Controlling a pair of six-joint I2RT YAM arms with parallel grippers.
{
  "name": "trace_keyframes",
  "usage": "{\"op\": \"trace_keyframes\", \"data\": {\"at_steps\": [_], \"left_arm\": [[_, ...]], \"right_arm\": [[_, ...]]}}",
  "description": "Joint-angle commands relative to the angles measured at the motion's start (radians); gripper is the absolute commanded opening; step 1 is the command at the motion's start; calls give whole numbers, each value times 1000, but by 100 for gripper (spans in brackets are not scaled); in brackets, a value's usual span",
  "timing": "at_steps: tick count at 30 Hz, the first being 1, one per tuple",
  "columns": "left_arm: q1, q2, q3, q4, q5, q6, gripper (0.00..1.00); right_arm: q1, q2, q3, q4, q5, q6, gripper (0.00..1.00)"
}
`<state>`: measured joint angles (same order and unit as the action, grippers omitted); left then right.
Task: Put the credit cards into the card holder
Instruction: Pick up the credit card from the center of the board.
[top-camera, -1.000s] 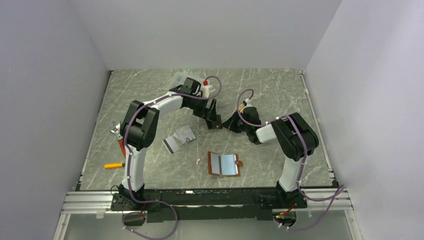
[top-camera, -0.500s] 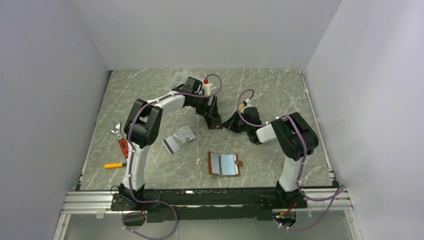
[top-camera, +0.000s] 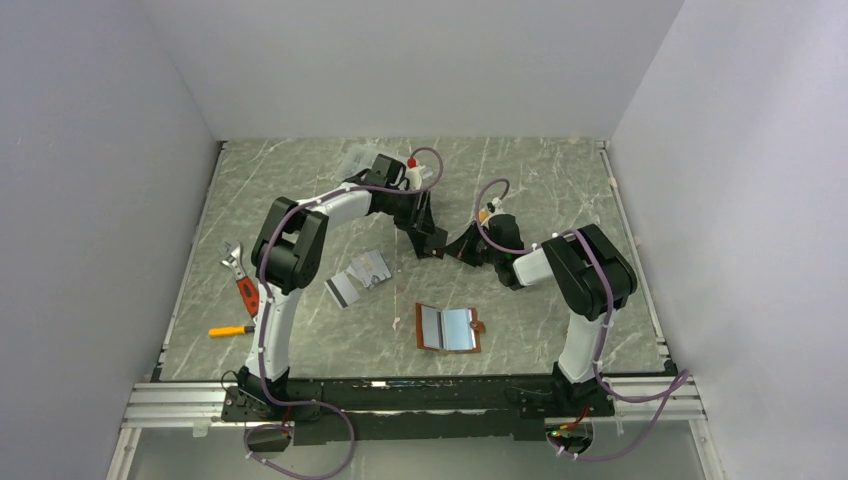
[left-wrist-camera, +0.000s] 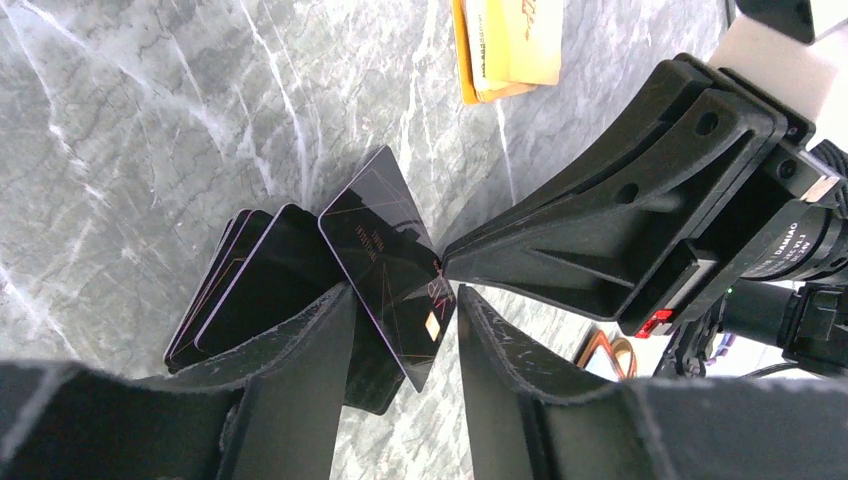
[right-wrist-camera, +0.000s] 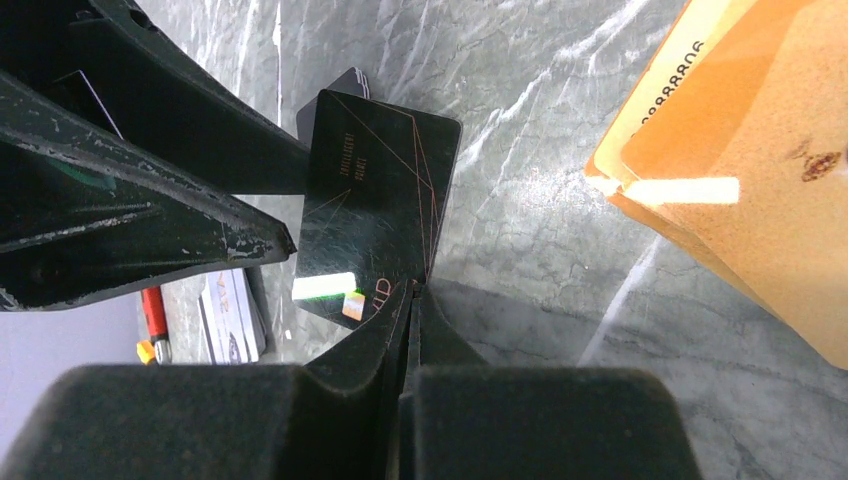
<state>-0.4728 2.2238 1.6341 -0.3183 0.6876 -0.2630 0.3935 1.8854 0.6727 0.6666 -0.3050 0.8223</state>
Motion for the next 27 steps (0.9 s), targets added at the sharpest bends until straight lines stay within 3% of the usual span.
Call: {"op": "trace_keyframes", "data": {"at_steps": [1, 5, 15, 21, 23, 27], "left_arm": [[-1, 5, 1, 56, 33, -51, 44], [-1, 12, -5, 70, 48, -65, 35], [0, 29, -8, 60, 56, -57, 27], [-1, 40, -6, 55, 79, -55, 11], [1, 44, -4, 54, 95, -59, 0], [12, 27, -12, 88, 158, -85, 0]], "right_arm": [[0, 70, -54, -193, 37, -37, 0], [-2, 72, -55, -190, 35, -37, 0], [-3, 83, -62, -174, 33, -35, 0], [-3, 72, -64, -174, 34, -37, 0], [-5, 61, -64, -175, 33, -37, 0], [-16, 5, -69, -187, 28, -49, 10]]}}
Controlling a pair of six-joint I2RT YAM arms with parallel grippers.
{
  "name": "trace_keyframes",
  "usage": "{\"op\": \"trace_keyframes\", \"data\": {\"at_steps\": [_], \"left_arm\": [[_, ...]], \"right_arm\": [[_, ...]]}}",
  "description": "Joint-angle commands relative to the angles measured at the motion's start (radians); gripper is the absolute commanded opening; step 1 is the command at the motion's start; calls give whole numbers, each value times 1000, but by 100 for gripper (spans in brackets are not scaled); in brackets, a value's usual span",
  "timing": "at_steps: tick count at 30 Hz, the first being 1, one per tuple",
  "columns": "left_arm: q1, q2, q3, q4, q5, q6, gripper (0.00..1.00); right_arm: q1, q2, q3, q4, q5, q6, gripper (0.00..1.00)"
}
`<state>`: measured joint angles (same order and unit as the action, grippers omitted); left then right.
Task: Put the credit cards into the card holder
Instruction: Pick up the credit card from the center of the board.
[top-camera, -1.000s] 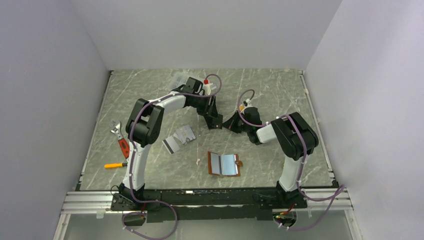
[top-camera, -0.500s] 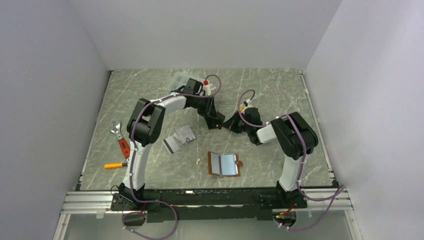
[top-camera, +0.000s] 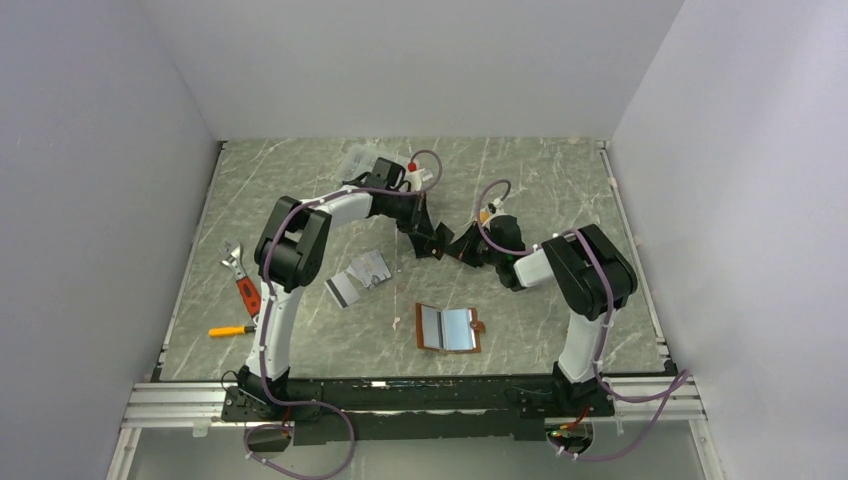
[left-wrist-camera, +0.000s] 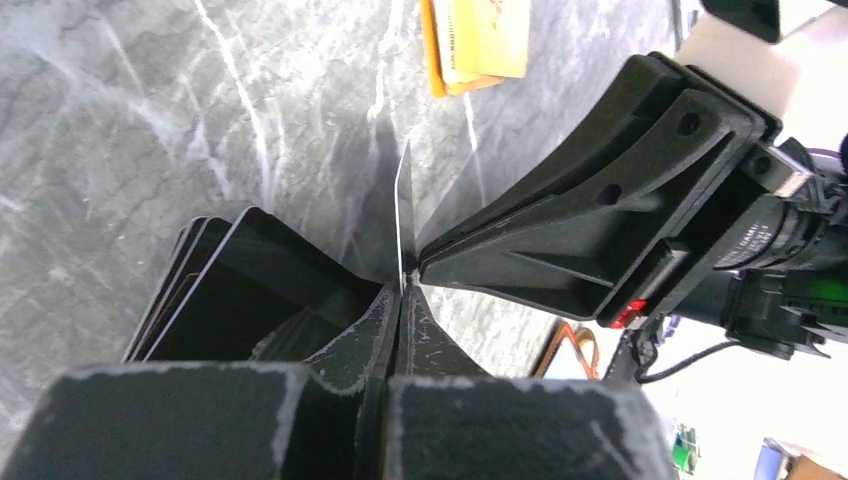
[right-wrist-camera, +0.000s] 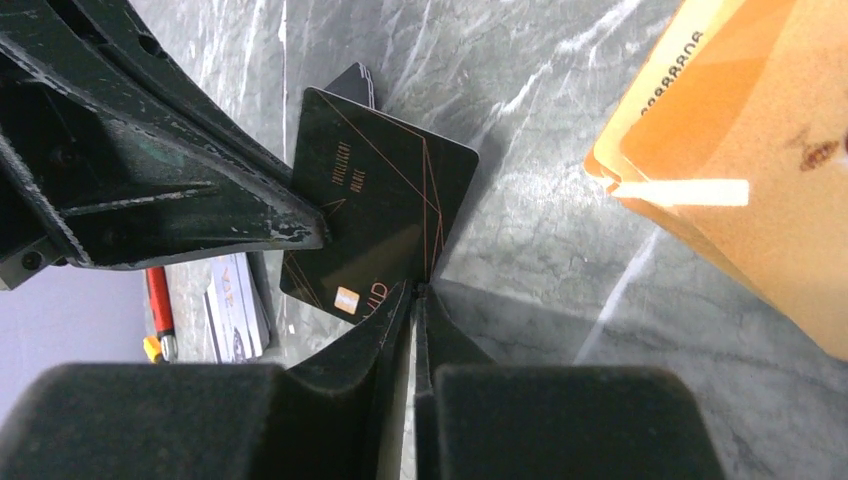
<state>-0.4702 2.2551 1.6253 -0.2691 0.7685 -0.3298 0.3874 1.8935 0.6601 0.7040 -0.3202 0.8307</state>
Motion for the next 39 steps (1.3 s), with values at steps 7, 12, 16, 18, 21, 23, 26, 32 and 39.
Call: {"op": "trace_keyframes", "data": {"at_steps": [7, 12, 16, 18, 21, 23, 26, 32, 39], "left_arm": [[35, -71, -7, 81, 222, -92, 0], [60, -147, -75, 191, 359, -243, 0], [61, -250, -164, 369, 458, -391, 0], [61, -293, -212, 536, 497, -514, 0], [61, -346, -280, 767, 521, -708, 0], [60, -369, -312, 880, 524, -801, 0], [56, -394, -344, 969, 526, -875, 0], [54, -456, -400, 989, 511, -877, 0], [35, -507, -428, 1001, 525, -860, 0]], "right_arm": [[-89, -297, -81, -281, -76, -128, 40], [-127, -505, -105, -315, -191, -173, 48], [-133, -592, -142, -213, -287, -118, 47], [-134, -614, -169, -136, -316, -69, 47], [-133, -668, -226, 1, -315, 19, 47], [-129, -710, -259, 76, -299, 67, 47], [-124, -755, -254, 116, -307, 110, 47], [-102, -816, -232, 192, -336, 161, 48], [-77, -795, -146, 147, -309, 157, 52]]}}
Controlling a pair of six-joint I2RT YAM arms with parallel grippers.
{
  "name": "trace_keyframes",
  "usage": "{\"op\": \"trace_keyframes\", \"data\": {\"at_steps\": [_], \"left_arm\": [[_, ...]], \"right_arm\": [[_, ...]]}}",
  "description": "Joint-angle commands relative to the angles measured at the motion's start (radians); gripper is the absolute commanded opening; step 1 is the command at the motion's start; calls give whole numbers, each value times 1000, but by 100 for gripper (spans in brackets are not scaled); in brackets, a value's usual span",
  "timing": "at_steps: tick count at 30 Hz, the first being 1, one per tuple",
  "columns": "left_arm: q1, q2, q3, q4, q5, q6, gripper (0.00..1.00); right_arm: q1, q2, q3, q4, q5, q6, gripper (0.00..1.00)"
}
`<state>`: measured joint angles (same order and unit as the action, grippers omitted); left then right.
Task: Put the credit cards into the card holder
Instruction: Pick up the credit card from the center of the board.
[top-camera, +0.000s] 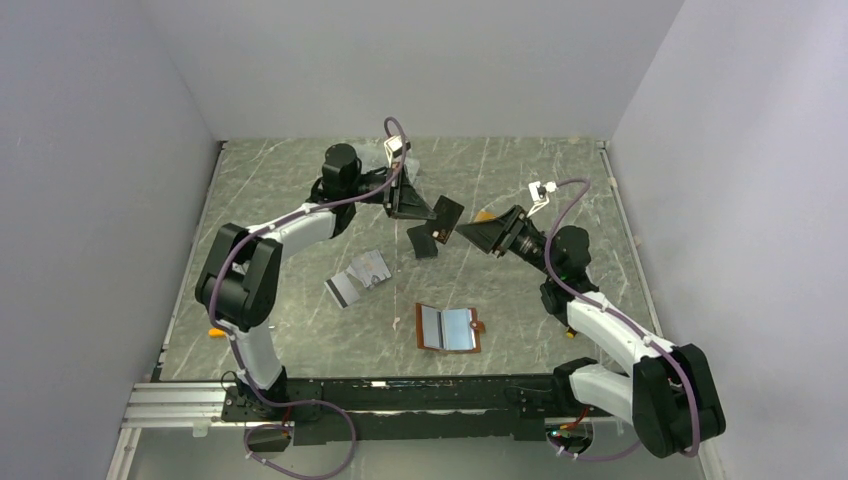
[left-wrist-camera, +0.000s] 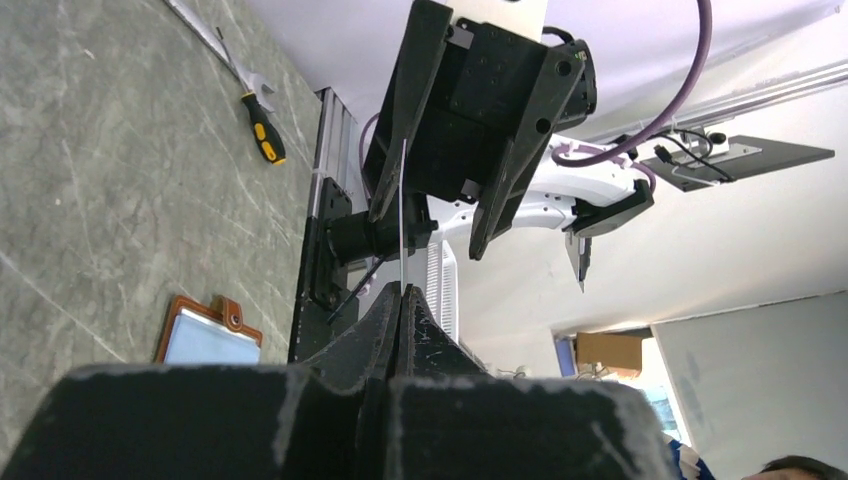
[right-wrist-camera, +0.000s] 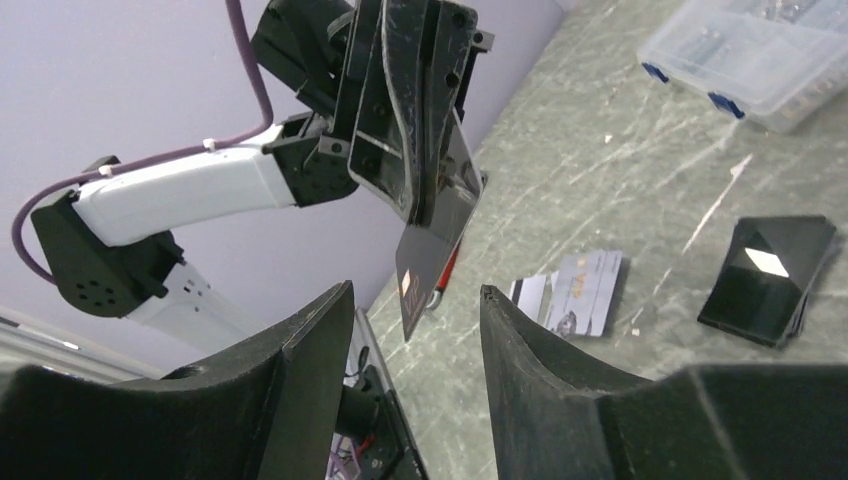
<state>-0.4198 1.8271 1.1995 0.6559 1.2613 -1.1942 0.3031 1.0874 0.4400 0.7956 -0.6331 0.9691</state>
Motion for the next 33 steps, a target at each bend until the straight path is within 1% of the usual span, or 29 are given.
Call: {"op": "trace_keyframes", "data": {"at_steps": [1, 3, 6, 8, 12, 16, 19, 21, 22, 23, 24, 25, 26, 27, 28, 29, 30, 31, 33], "left_arm": [[-18, -86, -4, 70, 35, 17, 0], [-20, -100, -8, 21, 34, 59, 0], [-20, -104, -17, 18, 36, 68, 0], [-19, -106, -22, 27, 37, 62, 0], [-20, -112, -26, -5, 34, 93, 0], [-20, -112, -29, -44, 32, 126, 0], [-19, -108, -25, -65, 28, 140, 0], [-18, -106, -21, -73, 27, 143, 0], [-17, -107, -19, -80, 26, 148, 0], [-15, -111, -18, -92, 25, 157, 2], [-15, -115, -18, -112, 23, 174, 8], [-14, -123, -18, -150, 20, 204, 17], [-14, -130, -15, -204, 21, 241, 23], [-14, -135, -10, -265, 22, 293, 32], [-15, -139, 5, -353, 33, 356, 49], [-17, -140, 26, -469, 39, 457, 69], [-19, -137, 49, -628, 42, 584, 90], [-25, -133, 72, -786, 36, 730, 98], [-36, -135, 87, -1026, -3, 949, 99]], "right_arm": [[8, 23, 79, 69, 3, 28, 52], [13, 43, 84, 106, 2, 51, 50], [25, 64, 87, 135, 8, 71, 46], [37, 75, 97, 124, 12, 63, 43], [60, 93, 108, 135, 22, 64, 34], [76, 109, 116, 156, 27, 77, 27], [86, 117, 120, 166, 28, 85, 17], [88, 118, 118, 162, 27, 89, 8], [88, 114, 119, 142, 30, 87, 2], [87, 103, 120, 106, 36, 75, 0], [87, 86, 122, 63, 44, 54, 0], [88, 66, 125, -4, 55, 30, 0], [88, 43, 129, -81, 64, -3, 0], [87, 23, 139, -173, 77, -45, 0], [87, 2, 154, -300, 95, -96, 0], [86, -11, 167, -419, 109, -148, 0], [86, -22, 170, -507, 109, -187, 0], [84, -35, 162, -604, 114, -228, 0], [85, -60, 117, -681, 115, -248, 0]]}}
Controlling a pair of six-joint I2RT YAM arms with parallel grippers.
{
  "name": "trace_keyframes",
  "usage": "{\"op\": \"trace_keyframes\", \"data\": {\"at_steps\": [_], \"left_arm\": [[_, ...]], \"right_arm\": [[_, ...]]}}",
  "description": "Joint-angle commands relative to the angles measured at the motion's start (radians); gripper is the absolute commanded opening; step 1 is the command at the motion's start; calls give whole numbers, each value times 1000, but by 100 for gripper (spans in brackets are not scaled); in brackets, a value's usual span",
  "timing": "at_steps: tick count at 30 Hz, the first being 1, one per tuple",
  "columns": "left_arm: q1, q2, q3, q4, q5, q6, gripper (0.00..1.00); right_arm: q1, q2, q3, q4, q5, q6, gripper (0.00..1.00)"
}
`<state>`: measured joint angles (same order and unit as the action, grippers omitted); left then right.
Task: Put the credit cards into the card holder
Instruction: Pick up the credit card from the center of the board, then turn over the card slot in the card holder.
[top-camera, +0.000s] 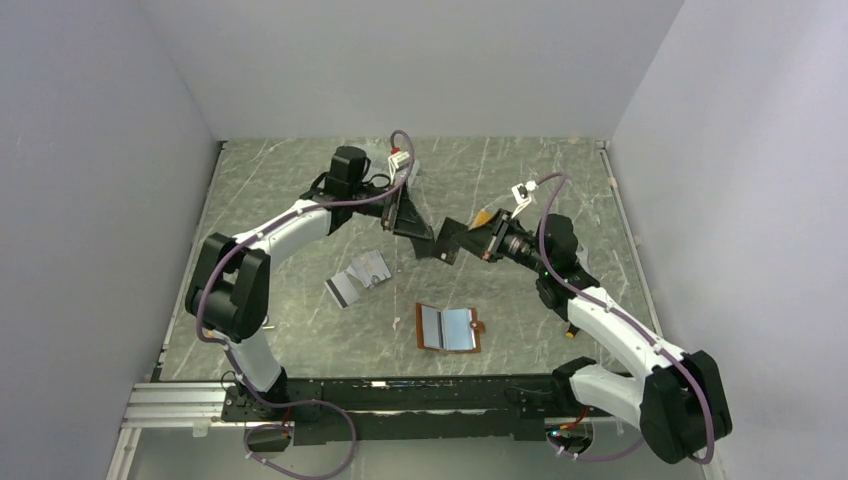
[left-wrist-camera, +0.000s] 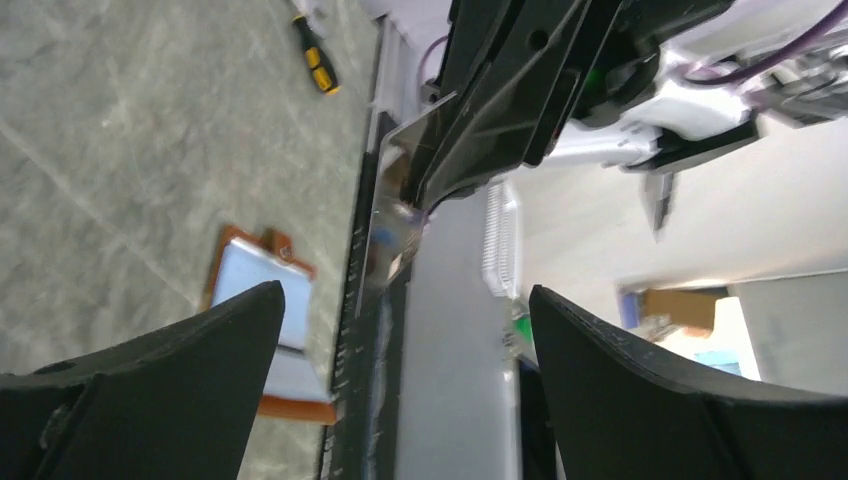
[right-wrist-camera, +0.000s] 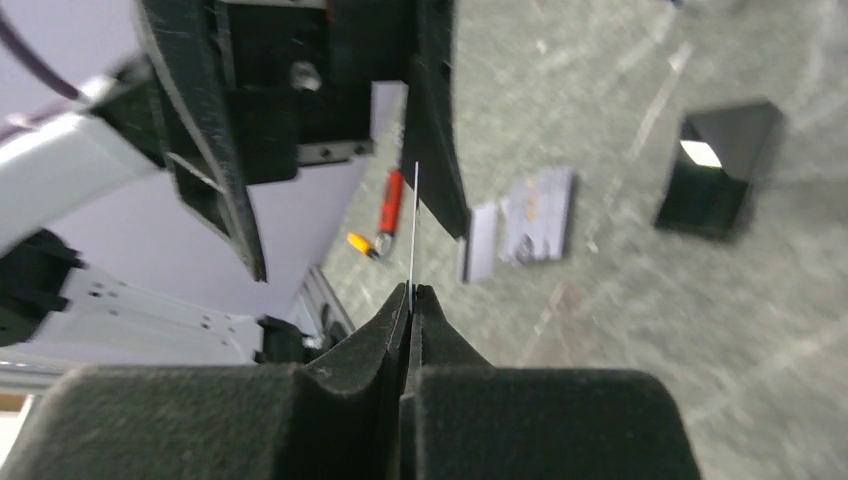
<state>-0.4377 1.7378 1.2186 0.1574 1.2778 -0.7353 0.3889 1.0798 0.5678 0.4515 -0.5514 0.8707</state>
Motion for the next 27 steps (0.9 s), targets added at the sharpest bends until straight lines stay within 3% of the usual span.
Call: {"op": "trace_keyframes", "data": {"at_steps": [1, 4, 8, 11, 12, 14, 15, 16, 17, 18, 19, 22, 24, 27], "left_arm": [[-22, -56, 49, -582, -41, 578, 99], [-25, -105, -12, -644, -105, 670, 99], [-21, -161, 97, -882, -92, 843, 99], [18, -199, 50, -800, 28, 728, 99], [42, -221, -45, -648, 135, 601, 99], [57, -254, -302, 17, 209, 82, 99], [49, -270, -380, 264, 220, -57, 99], [39, -303, -400, 277, 201, -25, 99], [27, -353, -345, -25, 103, 236, 99], [-8, -372, -233, -439, -50, 586, 99], [-70, -368, -188, -618, -183, 740, 99], [-116, -330, -228, -588, -406, 655, 99], [-130, -278, -215, -609, -457, 644, 97], [-159, -230, -223, -594, -484, 613, 86]], "right_arm": [[0, -66, -36, -365, 37, -152, 0], [4, -121, -121, -393, 25, -135, 0], [31, -197, -189, -436, 34, -130, 0], [52, -229, -216, -447, 46, -119, 0], [54, -238, -222, -447, 48, -115, 0], [54, -252, -218, -483, 56, -117, 0], [54, -254, -206, -509, 62, -128, 0], [56, -254, -186, -547, 72, -143, 0], [56, -259, -169, -582, 83, -158, 0], [56, -263, -147, -634, 100, -177, 0], [58, -269, -135, -671, 119, -189, 0], [69, -290, -106, -768, 182, -209, 0], [85, -298, -75, -854, 251, -225, 0], [102, -316, -42, -957, 340, -235, 0]]}}
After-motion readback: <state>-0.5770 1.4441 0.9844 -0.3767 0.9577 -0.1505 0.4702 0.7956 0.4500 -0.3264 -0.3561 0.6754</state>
